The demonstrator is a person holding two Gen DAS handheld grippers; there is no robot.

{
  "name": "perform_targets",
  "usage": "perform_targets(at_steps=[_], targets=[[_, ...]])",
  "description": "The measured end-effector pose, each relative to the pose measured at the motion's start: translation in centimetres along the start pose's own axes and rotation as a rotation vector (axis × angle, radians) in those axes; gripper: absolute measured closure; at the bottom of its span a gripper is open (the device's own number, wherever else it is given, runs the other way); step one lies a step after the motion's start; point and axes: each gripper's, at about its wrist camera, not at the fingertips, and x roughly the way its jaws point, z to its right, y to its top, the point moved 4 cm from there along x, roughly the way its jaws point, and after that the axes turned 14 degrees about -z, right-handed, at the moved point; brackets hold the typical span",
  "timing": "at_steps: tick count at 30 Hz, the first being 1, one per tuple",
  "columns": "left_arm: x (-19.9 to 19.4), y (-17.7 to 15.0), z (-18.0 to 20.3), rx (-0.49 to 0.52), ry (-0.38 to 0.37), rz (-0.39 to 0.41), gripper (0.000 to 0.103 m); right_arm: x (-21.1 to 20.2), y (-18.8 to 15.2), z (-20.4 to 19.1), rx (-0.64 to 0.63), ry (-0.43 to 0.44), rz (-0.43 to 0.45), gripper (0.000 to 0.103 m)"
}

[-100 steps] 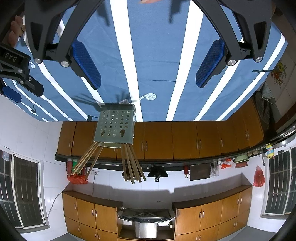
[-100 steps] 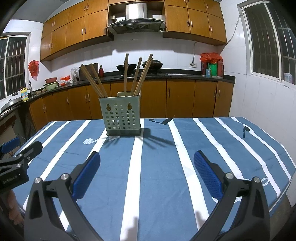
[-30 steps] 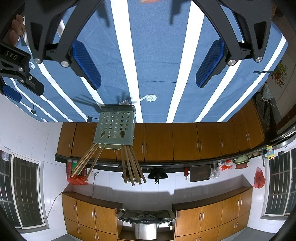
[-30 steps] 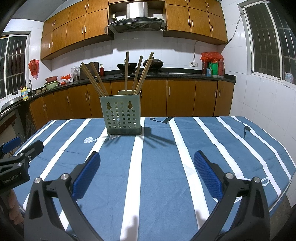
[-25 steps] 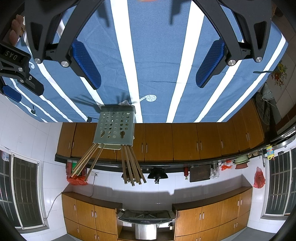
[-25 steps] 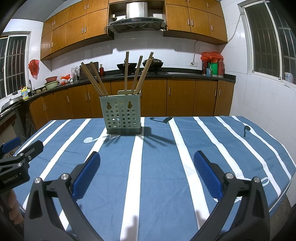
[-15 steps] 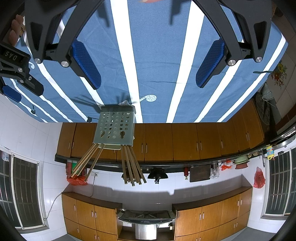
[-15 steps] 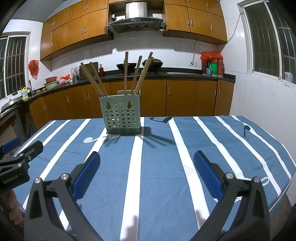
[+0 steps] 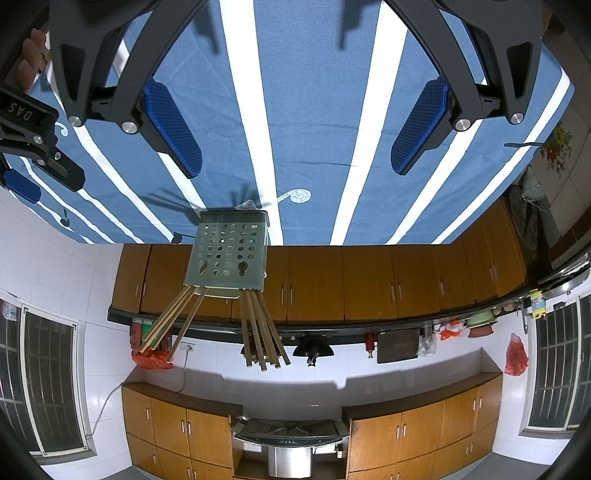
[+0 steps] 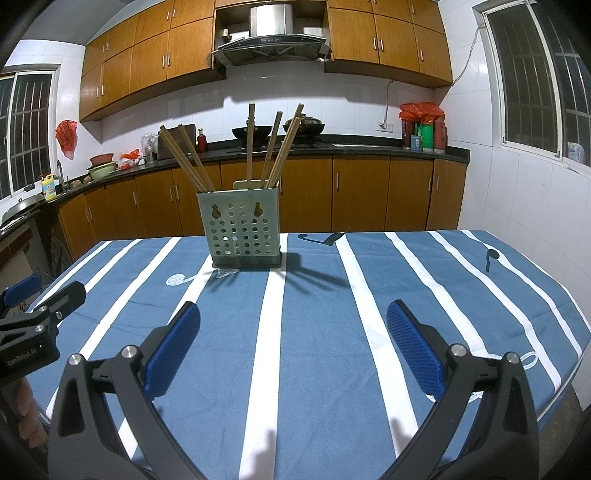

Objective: Organize utensils

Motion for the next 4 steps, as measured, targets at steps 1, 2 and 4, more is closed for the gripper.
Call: perform_targets(at_steps=[1,2,4], targets=[[-0.03,-0.09,0.0,0.0,-0.001,-0.001,0.002,0.0,0.0,-0.03,0.0,0.0,0.0,0.004],[-0.01,0.0,0.01,0.001,-0.001,0.0,0.002,-0.01,-0.01,-0.05,0.0,-0.001,0.001,0.004],[-0.07,-0.04,0.04,0.001,-0.001,-0.001,0.002,-0.01,0.01,0.02,0.0,0.0,0.0,0.004]])
